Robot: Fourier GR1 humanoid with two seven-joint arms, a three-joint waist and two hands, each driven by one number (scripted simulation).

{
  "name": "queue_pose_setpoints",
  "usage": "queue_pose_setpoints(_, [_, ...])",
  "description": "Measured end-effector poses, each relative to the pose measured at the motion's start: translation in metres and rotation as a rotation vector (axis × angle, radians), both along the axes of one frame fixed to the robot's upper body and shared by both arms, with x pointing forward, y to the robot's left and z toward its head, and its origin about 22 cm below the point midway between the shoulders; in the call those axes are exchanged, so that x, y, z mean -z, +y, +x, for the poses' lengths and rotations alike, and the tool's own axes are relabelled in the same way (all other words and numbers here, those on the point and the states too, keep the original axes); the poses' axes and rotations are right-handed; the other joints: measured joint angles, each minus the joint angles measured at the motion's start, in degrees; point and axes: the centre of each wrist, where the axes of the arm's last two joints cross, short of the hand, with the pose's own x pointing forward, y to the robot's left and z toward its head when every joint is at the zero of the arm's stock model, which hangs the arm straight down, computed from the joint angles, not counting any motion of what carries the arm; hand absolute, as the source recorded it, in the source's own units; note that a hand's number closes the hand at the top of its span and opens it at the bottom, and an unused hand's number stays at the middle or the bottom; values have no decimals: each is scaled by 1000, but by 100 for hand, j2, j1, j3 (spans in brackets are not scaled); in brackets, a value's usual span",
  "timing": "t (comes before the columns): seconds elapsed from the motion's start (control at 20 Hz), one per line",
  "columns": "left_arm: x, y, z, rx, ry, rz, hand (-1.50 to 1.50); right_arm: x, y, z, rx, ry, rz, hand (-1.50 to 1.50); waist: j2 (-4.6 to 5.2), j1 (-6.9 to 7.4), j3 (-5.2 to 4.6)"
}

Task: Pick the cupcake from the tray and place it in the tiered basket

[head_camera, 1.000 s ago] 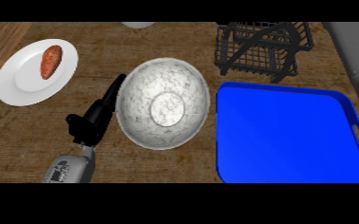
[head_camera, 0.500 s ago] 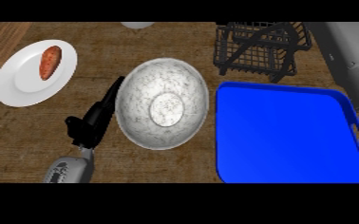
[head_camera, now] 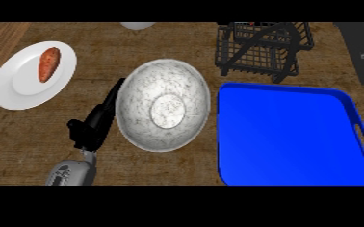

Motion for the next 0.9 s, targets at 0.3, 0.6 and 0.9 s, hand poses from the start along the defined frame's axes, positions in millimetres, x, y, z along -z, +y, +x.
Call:
queue_pose_setpoints(0.3, [2,8,1,-7,0,-3,0,-17,-63,-15,281,-166,-17,-150,0,-45,2])
queue_pose_setpoints(0.6, [-1,7,-3,-8,6,-6,0,-18,-150,-48,419,-298,79,-150,-8,-62,9])
queue_pose_setpoints(0.9, [1,8,-8,-13,-1,-9,0,-12,-244,-107,448,-338,113,-150,-2,-75,14])
